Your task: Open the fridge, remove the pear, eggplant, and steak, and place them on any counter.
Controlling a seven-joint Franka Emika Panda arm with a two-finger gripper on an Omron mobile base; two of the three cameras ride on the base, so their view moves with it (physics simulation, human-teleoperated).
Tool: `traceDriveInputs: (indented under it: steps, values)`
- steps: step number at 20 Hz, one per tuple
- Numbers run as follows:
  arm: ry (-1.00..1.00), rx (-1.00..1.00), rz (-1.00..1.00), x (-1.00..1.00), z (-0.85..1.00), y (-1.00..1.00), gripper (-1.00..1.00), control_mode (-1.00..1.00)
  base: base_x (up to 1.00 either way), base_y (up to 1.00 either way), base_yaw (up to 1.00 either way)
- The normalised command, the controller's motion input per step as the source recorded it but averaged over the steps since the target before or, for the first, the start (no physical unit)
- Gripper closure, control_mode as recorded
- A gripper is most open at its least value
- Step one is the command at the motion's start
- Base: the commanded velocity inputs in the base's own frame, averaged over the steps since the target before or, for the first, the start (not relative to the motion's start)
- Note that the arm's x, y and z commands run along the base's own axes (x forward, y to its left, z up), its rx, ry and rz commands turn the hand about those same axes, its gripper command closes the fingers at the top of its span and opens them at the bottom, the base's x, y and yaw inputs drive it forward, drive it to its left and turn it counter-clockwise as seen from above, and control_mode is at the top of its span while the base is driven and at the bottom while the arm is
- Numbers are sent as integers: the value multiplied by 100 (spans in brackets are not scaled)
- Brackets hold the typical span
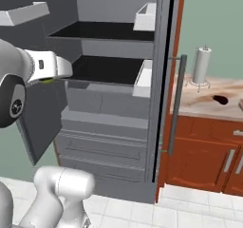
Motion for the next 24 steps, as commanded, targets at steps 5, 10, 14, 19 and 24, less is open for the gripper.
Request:
traceDriveInputs:
  steps: [5, 10, 14, 19, 24]
  values:
    - [0, 0, 0, 0, 0, 0, 100, 100, -89, -41, -1]
    - [0, 0, 0, 0, 0, 0, 100, 100, -25, -100, 0]
    - [0, 0, 0, 0, 0, 0, 100, 100, -2, -100, -3]
    - [0, 0, 0, 0, 0, 0, 100, 100, 23, -100, -12]
    - [0, 0, 0, 0, 0, 0, 100, 100, 59, -100, -14]
